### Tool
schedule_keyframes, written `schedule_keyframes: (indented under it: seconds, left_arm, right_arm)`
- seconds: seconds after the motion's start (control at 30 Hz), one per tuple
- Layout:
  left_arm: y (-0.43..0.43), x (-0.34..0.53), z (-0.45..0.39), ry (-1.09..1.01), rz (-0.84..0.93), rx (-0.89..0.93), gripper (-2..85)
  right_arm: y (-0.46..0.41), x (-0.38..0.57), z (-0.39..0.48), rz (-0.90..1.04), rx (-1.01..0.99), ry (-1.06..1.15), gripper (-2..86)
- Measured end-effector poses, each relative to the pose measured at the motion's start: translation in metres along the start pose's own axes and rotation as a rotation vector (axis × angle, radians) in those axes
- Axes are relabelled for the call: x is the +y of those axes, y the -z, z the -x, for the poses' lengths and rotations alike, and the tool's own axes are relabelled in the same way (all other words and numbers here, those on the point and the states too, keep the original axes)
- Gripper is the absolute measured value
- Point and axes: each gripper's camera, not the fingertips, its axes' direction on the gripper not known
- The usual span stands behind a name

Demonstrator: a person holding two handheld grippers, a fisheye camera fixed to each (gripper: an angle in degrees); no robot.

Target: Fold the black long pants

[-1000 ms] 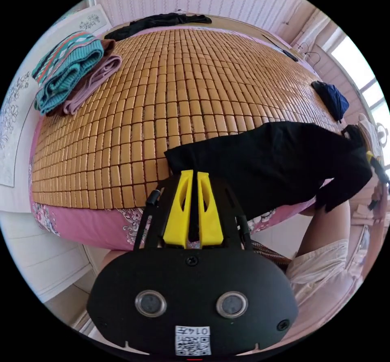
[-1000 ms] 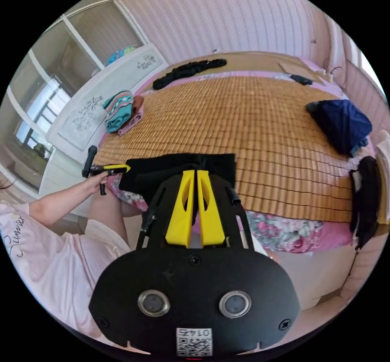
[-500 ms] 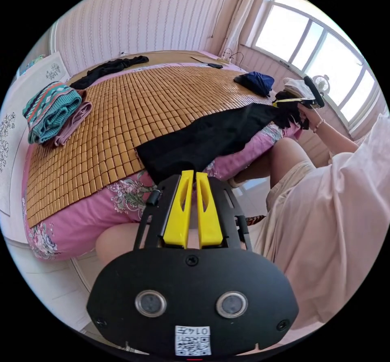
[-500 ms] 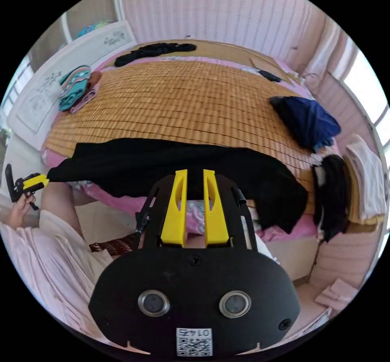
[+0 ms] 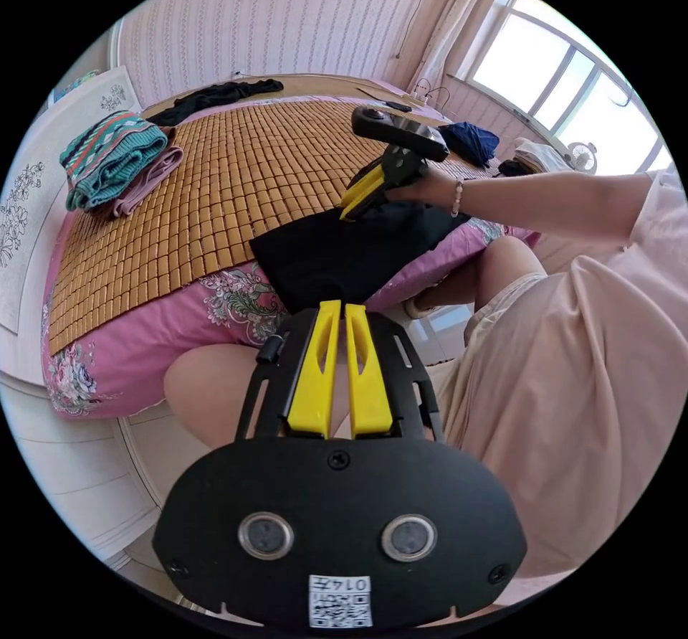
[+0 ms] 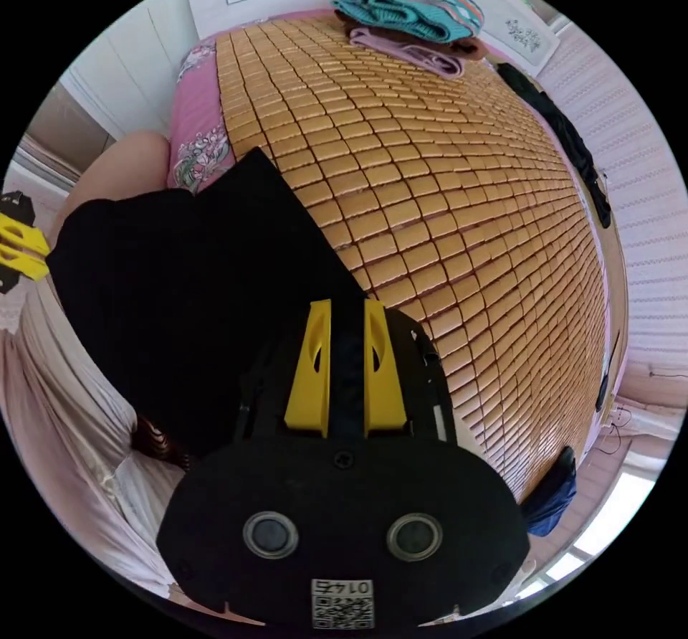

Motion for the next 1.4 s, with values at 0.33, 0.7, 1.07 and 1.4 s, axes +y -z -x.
schedule_keyframes:
  seconds: [0.33,0.7,1.07,1.4]
  left_arm:
    - [0.025,-0.003,-0.002,-0.092,-0.159,-0.073,-0.9]
    - [-0.065,-0.073,0.046,0.132,-0.2,0.16,4.1]
    - [-0.125,-0.205,-0.006,-0.044,-0.081,0.241,8.1]
    - [-0.199,-0.3,-0.051,-0.117,0.027,0.29,7.5]
  right_arm:
    - [0.071,0.102,-0.081,-0.319,-0.316,-0.264,-0.2]
    - [0.036,0.321,-0.132,-0.197,-0.406,-0.788,0.5]
    - [0.03,0.329,-0.12,-0.237,-0.552,-0.577,0.5]
    - [0.001,0.367,-0.117,-0.206,-0.774,-0.714,0.0]
